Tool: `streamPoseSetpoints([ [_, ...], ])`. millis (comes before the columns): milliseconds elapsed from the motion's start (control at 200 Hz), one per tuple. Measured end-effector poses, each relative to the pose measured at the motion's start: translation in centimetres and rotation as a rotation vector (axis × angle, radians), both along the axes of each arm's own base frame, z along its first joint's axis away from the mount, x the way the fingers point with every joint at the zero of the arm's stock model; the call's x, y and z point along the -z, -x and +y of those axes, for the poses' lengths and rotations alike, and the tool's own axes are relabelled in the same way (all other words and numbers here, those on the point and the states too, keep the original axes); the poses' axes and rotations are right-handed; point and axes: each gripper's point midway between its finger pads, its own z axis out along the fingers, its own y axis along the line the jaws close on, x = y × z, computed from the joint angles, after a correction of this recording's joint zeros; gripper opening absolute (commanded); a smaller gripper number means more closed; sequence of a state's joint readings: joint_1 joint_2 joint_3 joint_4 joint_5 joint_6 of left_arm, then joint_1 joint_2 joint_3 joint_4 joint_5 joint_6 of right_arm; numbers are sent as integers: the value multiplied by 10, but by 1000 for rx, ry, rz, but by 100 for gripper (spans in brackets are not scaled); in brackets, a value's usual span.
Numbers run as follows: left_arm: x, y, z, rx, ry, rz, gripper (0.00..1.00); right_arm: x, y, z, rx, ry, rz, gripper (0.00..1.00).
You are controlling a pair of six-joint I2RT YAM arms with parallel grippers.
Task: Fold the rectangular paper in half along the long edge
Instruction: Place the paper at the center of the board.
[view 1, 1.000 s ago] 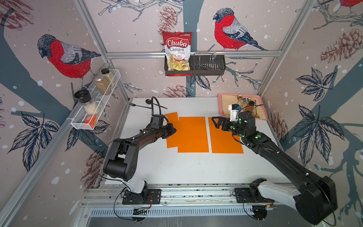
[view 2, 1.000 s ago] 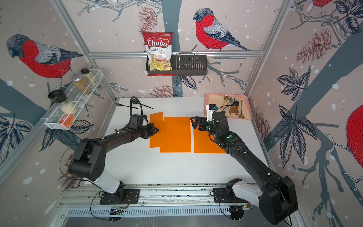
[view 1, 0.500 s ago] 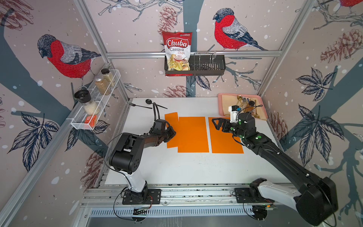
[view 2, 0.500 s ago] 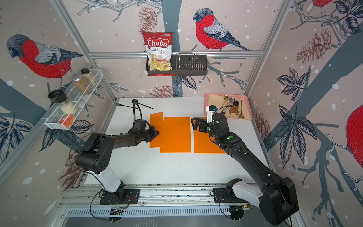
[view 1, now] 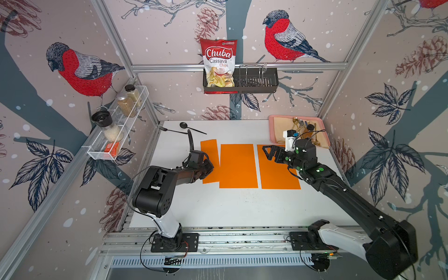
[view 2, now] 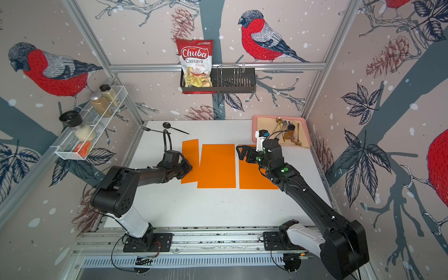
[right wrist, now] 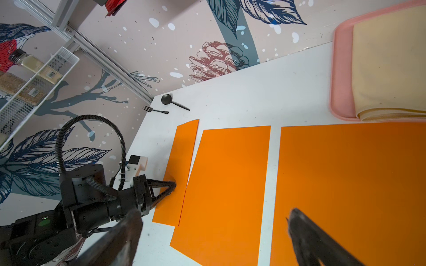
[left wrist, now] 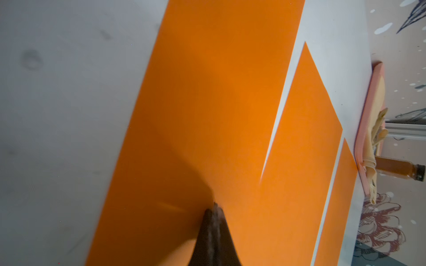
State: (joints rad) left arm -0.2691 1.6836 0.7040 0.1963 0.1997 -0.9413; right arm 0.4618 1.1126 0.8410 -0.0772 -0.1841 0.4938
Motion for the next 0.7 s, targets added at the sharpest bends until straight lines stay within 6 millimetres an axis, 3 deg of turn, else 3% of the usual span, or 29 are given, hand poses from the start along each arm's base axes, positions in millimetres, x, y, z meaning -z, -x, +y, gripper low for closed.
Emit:
streamPoseSetpoints([
  [405, 1, 24, 56, -78, -149, 85, 0, 14, 1, -4, 13, 20, 28, 100],
  [700, 2, 26, 60, -72, -139, 55, 0, 24, 1, -4, 13, 29, 52, 100],
])
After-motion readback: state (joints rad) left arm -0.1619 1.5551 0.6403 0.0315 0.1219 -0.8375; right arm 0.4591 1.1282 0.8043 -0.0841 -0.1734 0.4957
